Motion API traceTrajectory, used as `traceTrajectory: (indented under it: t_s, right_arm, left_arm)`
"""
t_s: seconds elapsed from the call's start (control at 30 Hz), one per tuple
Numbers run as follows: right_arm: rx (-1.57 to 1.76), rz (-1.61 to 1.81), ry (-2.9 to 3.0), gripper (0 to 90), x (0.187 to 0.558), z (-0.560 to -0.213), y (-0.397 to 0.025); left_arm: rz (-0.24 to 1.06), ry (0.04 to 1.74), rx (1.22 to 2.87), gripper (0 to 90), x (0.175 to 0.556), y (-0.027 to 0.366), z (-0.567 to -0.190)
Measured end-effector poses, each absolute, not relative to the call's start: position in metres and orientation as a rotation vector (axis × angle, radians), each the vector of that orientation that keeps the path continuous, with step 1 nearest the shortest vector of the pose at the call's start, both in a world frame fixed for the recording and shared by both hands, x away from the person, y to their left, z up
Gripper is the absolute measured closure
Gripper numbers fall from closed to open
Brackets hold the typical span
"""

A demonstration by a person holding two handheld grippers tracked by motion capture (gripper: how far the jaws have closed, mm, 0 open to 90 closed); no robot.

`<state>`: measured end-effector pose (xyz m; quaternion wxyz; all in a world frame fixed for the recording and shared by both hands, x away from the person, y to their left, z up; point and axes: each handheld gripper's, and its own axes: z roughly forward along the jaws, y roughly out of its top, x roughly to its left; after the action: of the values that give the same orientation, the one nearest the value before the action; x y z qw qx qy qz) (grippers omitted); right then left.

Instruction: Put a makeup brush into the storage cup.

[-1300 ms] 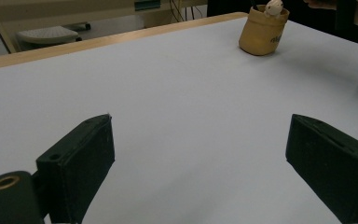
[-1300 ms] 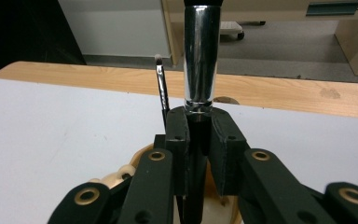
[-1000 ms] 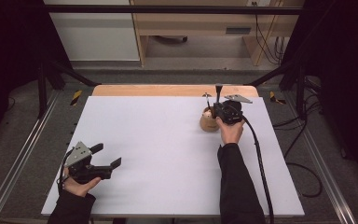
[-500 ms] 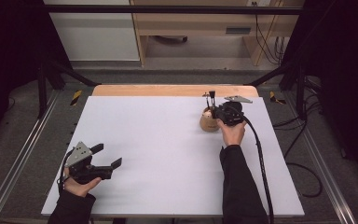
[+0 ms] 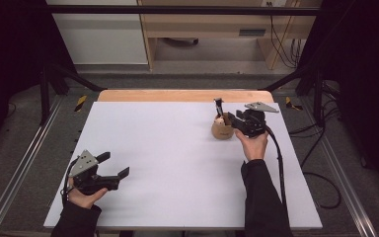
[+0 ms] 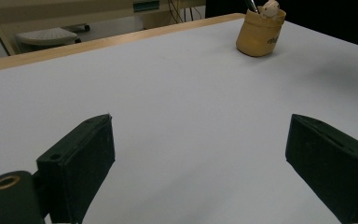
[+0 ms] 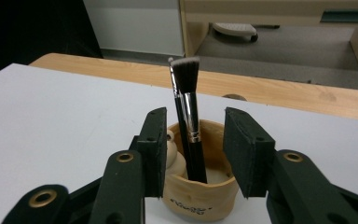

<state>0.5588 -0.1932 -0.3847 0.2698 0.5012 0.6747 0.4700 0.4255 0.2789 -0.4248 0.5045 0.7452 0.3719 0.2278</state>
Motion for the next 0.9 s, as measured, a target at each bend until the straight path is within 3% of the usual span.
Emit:
traceTrajectory:
  t_s: [0.9]
  right_arm:
    - [1.221,1.393,1.880,22.8,0.499,-0.377,-0.204]
  left_arm:
    - [0.555,0.902,1.803,6.8,0.425,0.278,-0.425]
